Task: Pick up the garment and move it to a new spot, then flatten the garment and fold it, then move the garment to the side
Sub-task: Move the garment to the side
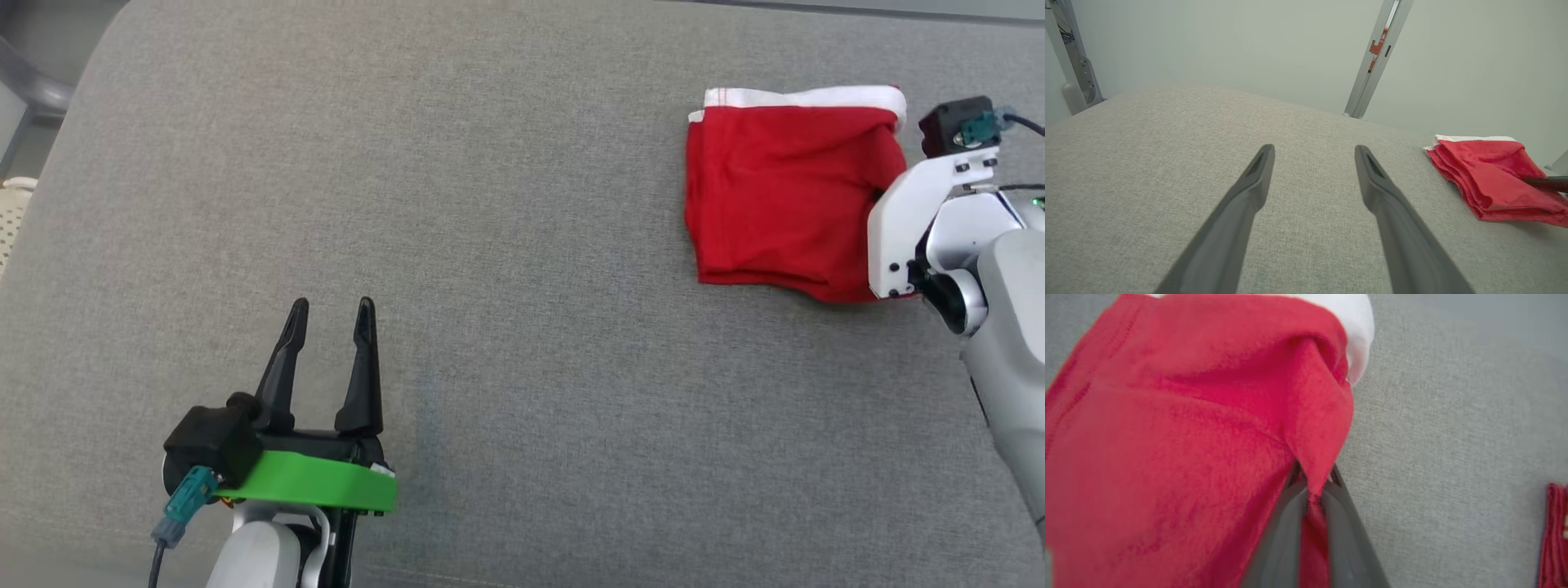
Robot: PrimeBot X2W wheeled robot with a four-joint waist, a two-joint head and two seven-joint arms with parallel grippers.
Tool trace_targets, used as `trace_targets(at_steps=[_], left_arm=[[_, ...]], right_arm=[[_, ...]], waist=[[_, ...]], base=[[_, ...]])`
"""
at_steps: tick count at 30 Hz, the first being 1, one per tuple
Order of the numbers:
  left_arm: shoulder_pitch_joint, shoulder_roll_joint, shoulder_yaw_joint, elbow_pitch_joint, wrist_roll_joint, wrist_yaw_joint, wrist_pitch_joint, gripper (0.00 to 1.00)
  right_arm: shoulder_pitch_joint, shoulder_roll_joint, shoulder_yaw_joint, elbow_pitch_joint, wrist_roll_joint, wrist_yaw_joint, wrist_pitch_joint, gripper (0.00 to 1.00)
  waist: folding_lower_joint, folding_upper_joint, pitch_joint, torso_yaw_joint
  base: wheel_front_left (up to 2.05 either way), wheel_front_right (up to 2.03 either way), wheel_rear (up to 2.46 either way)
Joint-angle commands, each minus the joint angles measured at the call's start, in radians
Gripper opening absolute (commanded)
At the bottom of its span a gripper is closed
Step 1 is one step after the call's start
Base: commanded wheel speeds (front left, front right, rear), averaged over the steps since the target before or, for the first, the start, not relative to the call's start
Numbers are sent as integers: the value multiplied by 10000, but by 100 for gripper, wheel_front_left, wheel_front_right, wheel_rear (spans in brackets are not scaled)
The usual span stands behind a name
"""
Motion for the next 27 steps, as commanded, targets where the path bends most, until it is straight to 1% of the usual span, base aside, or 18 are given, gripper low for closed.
trace_targets(at_steps=[1, 5, 7, 11, 13, 15, 20, 24, 27], left_arm=[[26, 20, 6, -31, -134, 48, -1, 100], [176, 20, 104, -82, -137, 96, 1, 100], [201, 20, 212, -93, -145, 95, 1, 100], [313, 20, 405, -180, 6, 67, 1, 100], [293, 20, 473, -237, 65, 39, 1, 100], [217, 20, 497, -249, 164, 8, 1, 100], [-50, 22, 594, -282, 394, -99, 1, 100], [-310, 22, 648, -310, 625, -180, -1, 100], [-461, 25, 763, -348, 690, -227, 1, 100]], right_arm=[[-157, -258, 506, -286, 82, -16, 131, 0], [-472, -1258, 2048, -1246, 525, -18, 664, 0], [-627, -1692, 2656, -1718, 841, -18, 928, 0], [-928, -2444, 3509, -2523, 1426, -18, 1296, 0], [-1072, -2736, 3762, -2802, 1676, -18, 1393, 0], [-1109, -3004, 3898, -2945, 1881, -18, 1424, 0], [-1178, -3447, 3992, -3073, 2195, -18, 1196, 0], [-1287, -3749, 3806, -2869, 2160, -18, 834, 0], [-1332, -3926, 3550, -2572, 2022, -18, 564, 0]], waist=[[0, 0, -217, -261], [0, 0, -385, -719], [0, 0, -444, -999], [0, 0, -445, -1636], [0, 0, -386, -1970], [0, 0, -305, -2257], [0, 0, -3, -2935], [0, 0, 375, -3376], [0, 0, 630, -3564]], base=[[0, 0, 0], [0, 0, 0], [0, 0, 0], [0, 0, 0], [0, 0, 0], [0, 0, 0], [0, 0, 0], [0, 0, 0], [0, 0, 0]])
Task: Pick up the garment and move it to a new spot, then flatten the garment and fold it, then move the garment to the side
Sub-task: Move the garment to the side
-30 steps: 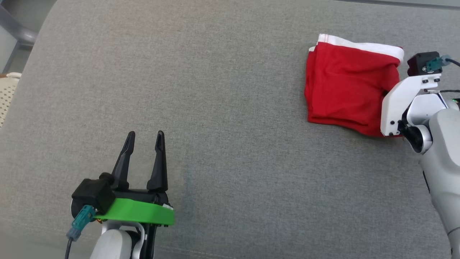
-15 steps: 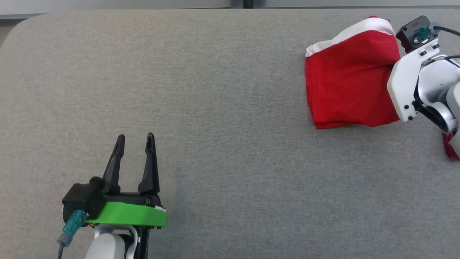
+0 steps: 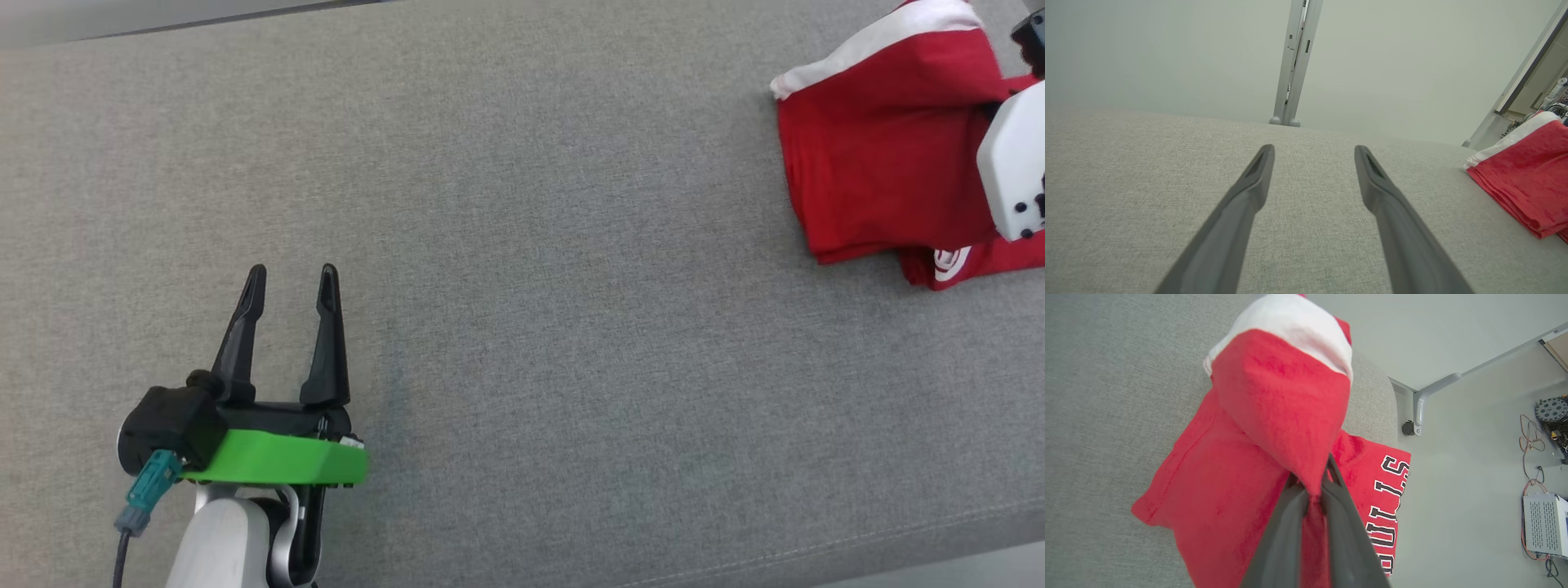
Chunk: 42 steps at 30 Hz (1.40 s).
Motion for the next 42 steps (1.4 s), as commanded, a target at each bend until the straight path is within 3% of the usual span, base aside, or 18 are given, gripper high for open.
trace_targets(at_steps=[1, 6, 14, 24, 25, 26, 27, 36, 42], left_arm=[[-217, 33, 101, -40, 71, -61, -1, 100], [-496, 33, 119, -107, 251, -139, 1, 100], [-893, 33, 84, -223, 452, -219, 1, 100], [-941, 33, 121, -283, 401, -245, 1, 100], [-930, 33, 132, -282, 405, -248, 1, 100], [-915, 33, 145, -280, 406, -249, 1, 100], [-887, 31, 165, -265, 397, -251, 1, 100], [-448, 33, 351, -117, 322, -207, 1, 100], [209, 33, 514, -190, 184, 59, 1, 100]], right_arm=[[-166, -82, -116, 127, -153, -20, -188, 0], [-251, -575, -309, 714, -292, -20, -588, 0], [-219, -1304, -466, 1898, -751, -20, -1440, 0], [130, -1581, -1280, 3008, -1824, -20, -2192, 0], [125, -1531, -1449, 3129, -1982, -20, -2316, 23], [130, -1453, -1583, 3239, -2091, -20, -2382, 67], [152, -1342, -1752, 3355, -2263, -20, -2453, 100], [627, -156, -3908, 3784, -3054, -20, -3624, 100], [1832, 1094, -5227, 2943, -3060, -20, -4767, 100]], waist=[[0, 0, 566, -483], [0, 0, 958, -458], [0, 0, 1652, 122], [0, 0, 2038, 816], [0, 0, 2037, 848], [0, 0, 2021, 865], [0, 0, 1973, 873], [0, 0, 745, 731], [0, 0, -550, 546]], base=[[0, 0, 0], [0, 0, 0], [0, 0, 0], [0, 0, 0], [0, 0, 0], [0, 0, 0], [0, 0, 0], [0, 0, 0], [0, 0, 0]])
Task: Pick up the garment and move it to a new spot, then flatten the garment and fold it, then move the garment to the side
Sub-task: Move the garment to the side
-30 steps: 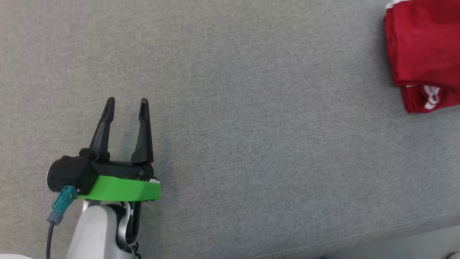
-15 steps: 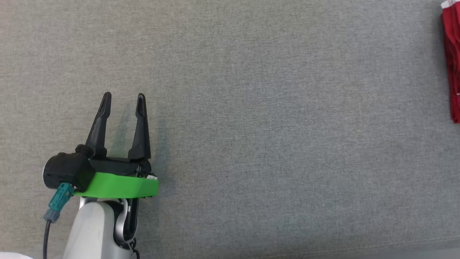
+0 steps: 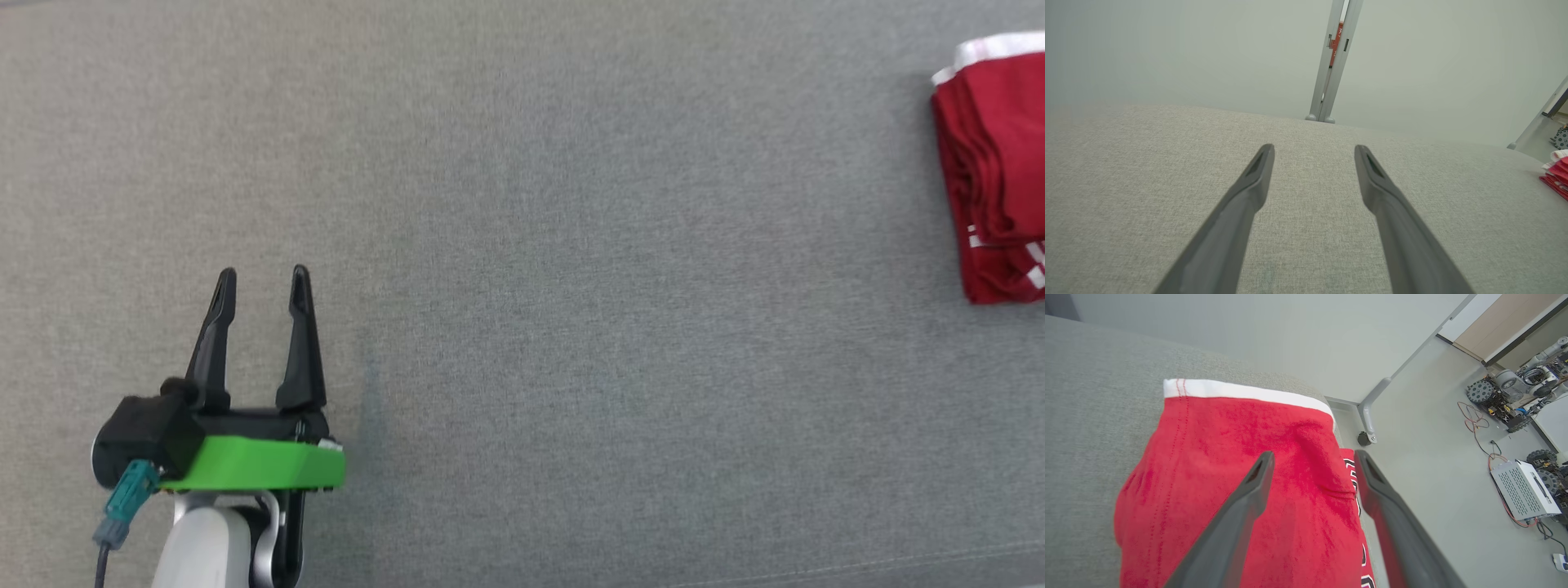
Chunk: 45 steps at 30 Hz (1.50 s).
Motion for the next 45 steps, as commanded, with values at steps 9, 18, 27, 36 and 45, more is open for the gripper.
trace_targets(at_steps=[9, 18, 27, 36, 45], left_arm=[[1302, 30, 471, -129, -199, 523, 1, 100], [1894, 27, 735, 227, 104, 597, 1, 100], [2189, 31, 790, 781, 118, 428, 1, 100], [2421, 31, 720, 1002, -15, 397, 1, 100], [2530, 31, 619, 1063, -16, 416, 1, 100]], right_arm=[[2673, 1940, -655, -2894, 629, -18, -1062, 100], [4885, 3265, -248, -4952, 604, -18, -1863, 100], [5718, 4074, 102, -4870, 523, -19, -2385, 100], [5782, 4428, 661, -4216, 785, -19, -2555, 100], [5825, 4527, 639, -3771, 669, -19, -2635, 100]], waist=[[0, 0, -2384, -429], [0, 0, -3085, -312], [0, 0, -3534, -252], [0, 0, -3778, -106], [0, 0, -3724, 84]], base=[[0, 0, 0], [0, 0, 0], [0, 0, 0], [0, 0, 0], [0, 0, 0]])
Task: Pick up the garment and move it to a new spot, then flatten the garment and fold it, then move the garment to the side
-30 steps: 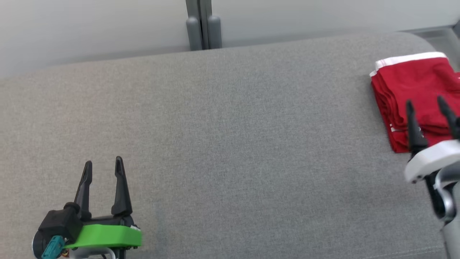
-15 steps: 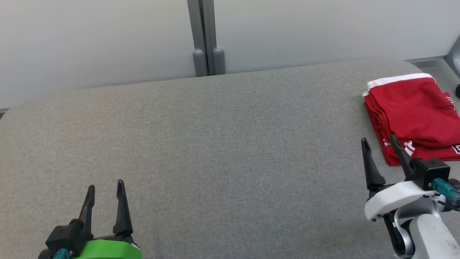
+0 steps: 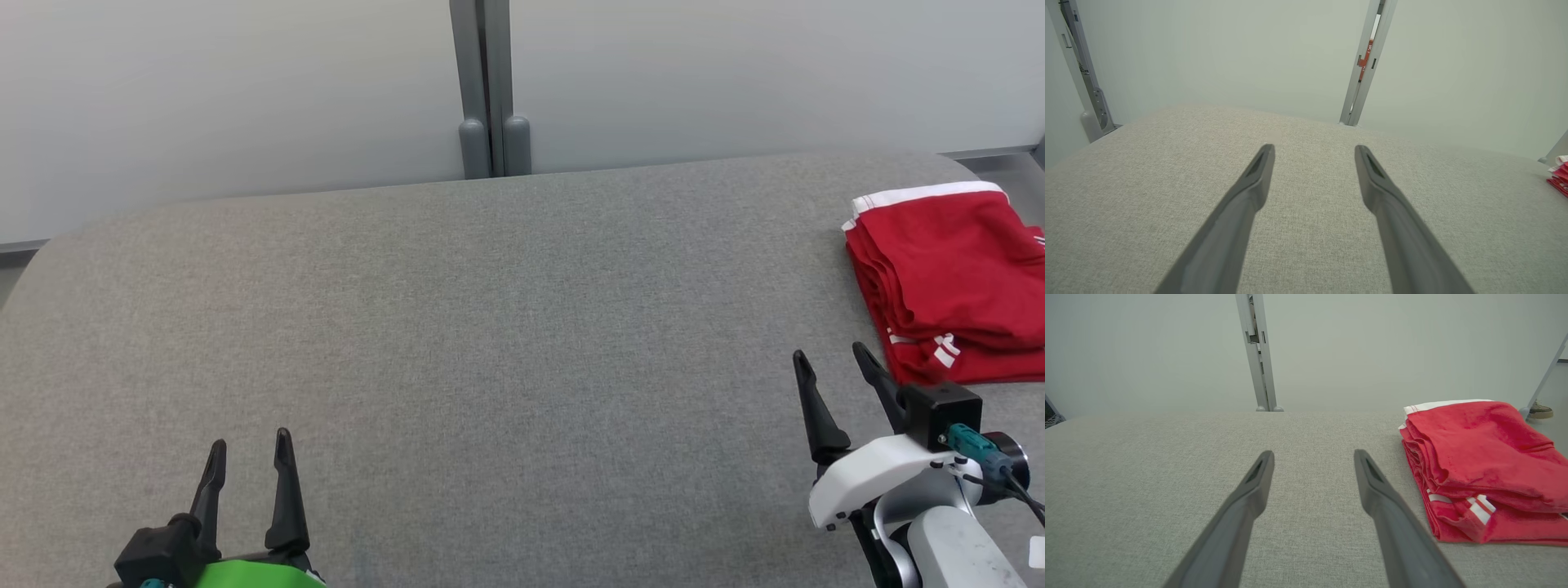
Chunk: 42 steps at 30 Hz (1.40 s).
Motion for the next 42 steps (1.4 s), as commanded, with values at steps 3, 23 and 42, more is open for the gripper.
trace_targets(at_steps=[3, 23, 42], left_arm=[[100, 29, -18, 47, -32, 24, 1, 100], [-129, 29, -143, 39, 276, 68, 1, 100], [-208, -36, -20, 634, -1570, -67, 479, 0]], right_arm=[[128, 41, -72, 123, -54, -17, -117, 100], [-2, 190, -80, 253, 18, -17, -161, 100], [341, 481, -276, 598, 1748, 1, 315, 0]], waist=[[0, 0, 59, 57], [0, 0, 210, 180], [0, 0, 204, 191]], base=[[0, 0, 0], [0, 0, 0], [0, 0, 0]])
